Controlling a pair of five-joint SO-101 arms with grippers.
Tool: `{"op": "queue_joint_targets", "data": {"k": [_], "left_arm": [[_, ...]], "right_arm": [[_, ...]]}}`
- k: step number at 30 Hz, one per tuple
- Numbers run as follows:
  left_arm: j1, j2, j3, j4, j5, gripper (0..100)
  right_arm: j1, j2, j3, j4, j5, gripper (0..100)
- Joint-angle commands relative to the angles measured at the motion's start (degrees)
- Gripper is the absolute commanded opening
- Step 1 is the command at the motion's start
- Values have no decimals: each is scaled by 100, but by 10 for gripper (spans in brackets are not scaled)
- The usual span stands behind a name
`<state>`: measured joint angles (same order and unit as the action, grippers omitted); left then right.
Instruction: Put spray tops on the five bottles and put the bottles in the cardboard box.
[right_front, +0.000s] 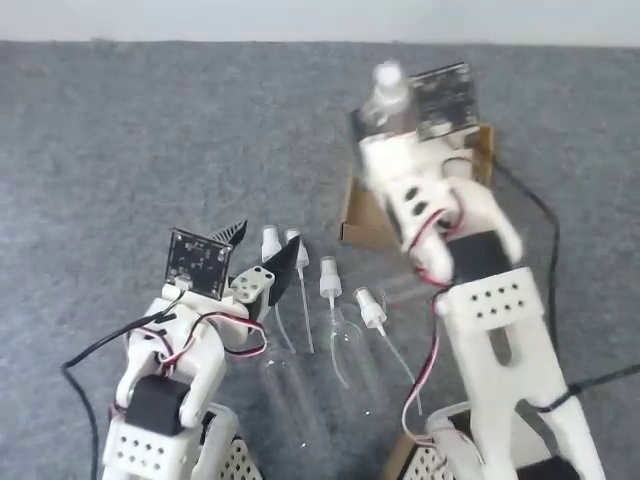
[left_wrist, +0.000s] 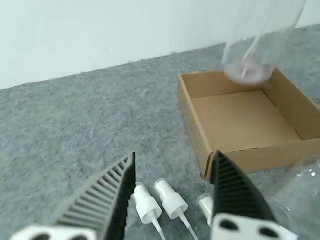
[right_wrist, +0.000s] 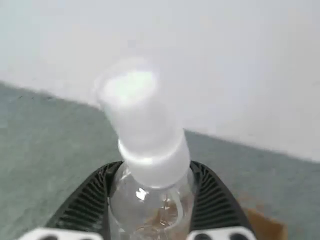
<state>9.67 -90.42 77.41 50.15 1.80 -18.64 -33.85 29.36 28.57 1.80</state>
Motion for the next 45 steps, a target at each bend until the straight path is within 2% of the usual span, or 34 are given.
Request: {"op": "queue_joint_targets", "data": {"k": [1, 9, 13, 23, 28, 45], "left_arm": [[-35, -114, 66, -334, 9, 192], [-35, -114, 119, -378, 9, 172], [-35, -114, 119, -369, 9, 172], [-35, -114, 119, -360, 9, 172], [-35, -114, 119, -352, 9, 172], [-35, -114, 119, -352, 9, 172]], "right_arm": [[541, 479, -185, -760, 264, 6], [602, 2167, -352, -2457, 237, 6], [637, 3081, -818, -2862, 237, 6], [646, 4857, -1987, -2958, 193, 6], [699, 5455, -2365, -3231, -378, 6], [558, 6070, -2567, -3169, -378, 11]]}}
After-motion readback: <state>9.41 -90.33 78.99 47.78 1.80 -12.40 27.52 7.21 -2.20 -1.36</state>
